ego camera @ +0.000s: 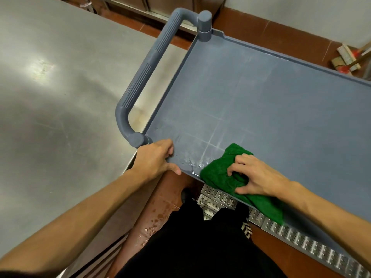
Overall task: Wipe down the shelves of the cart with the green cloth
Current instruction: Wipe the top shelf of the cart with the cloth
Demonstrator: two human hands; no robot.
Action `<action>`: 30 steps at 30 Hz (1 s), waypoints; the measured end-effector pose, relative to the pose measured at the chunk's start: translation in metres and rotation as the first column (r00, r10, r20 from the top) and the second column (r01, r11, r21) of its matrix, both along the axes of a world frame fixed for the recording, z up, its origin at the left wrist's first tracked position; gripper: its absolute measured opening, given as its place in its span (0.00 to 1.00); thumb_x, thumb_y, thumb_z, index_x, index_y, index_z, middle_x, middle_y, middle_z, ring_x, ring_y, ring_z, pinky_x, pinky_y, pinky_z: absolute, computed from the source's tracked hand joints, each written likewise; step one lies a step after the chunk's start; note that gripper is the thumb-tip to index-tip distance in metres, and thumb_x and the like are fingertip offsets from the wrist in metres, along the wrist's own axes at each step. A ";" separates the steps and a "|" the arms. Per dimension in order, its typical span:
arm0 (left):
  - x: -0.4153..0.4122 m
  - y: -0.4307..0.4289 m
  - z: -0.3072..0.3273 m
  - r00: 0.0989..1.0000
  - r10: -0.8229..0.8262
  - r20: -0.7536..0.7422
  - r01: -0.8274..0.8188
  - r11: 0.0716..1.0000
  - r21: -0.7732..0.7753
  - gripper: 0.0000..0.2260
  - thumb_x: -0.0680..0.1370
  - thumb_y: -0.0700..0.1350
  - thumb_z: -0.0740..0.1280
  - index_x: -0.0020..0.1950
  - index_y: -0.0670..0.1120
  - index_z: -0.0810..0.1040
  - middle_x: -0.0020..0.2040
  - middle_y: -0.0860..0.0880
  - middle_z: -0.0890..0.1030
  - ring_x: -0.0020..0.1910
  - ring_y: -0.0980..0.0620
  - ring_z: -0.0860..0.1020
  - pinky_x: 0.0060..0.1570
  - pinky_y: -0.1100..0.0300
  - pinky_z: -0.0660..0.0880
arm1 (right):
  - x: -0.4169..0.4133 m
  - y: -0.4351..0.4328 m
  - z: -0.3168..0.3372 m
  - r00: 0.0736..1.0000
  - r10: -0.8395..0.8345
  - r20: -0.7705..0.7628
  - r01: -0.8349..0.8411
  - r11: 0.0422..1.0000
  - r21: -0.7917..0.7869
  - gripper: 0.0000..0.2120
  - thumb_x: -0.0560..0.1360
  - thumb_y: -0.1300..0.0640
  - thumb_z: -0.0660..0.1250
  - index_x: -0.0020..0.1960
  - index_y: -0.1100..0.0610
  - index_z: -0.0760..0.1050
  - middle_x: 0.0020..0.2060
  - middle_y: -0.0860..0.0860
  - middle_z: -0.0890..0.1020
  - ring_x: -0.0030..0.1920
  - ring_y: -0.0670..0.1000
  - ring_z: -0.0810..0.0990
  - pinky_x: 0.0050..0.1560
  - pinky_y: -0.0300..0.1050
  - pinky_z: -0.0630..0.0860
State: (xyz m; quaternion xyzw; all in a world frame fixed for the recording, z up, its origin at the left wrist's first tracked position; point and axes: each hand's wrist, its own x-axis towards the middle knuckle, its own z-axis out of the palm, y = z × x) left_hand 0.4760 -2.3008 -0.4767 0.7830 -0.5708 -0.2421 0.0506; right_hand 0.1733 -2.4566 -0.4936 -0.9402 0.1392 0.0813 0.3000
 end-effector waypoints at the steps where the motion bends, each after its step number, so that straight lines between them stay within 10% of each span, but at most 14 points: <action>1: -0.001 0.001 0.001 1.000 0.000 0.007 0.000 1.000 -0.005 0.33 0.57 0.74 0.72 0.44 0.52 0.66 0.39 0.55 0.73 0.33 0.56 0.69 0.30 0.55 0.64 | 0.005 0.000 0.000 1.000 0.005 0.003 -0.005 1.000 -0.002 0.21 0.63 0.44 0.76 0.53 0.49 0.78 0.42 0.45 0.68 0.43 0.50 0.71 0.51 0.47 0.73; 11: -0.002 -0.005 0.004 0.998 0.002 0.064 -0.007 0.997 0.079 0.50 0.56 0.75 0.73 0.73 0.54 0.63 0.66 0.50 0.68 0.64 0.48 0.70 0.48 0.48 0.78 | 0.052 0.004 -0.004 1.000 0.010 0.013 -0.010 1.000 -0.012 0.21 0.62 0.44 0.75 0.52 0.49 0.76 0.42 0.43 0.66 0.42 0.46 0.66 0.49 0.40 0.61; 30: 0.002 -0.002 0.014 0.986 -0.160 0.036 0.158 0.987 0.040 0.55 0.62 0.74 0.71 0.79 0.49 0.53 0.76 0.43 0.58 0.74 0.43 0.62 0.60 0.44 0.76 | 0.102 0.038 -0.005 0.970 -0.221 0.101 0.227 0.973 -0.047 0.23 0.66 0.44 0.75 0.58 0.49 0.76 0.46 0.47 0.72 0.48 0.50 0.71 0.53 0.53 0.74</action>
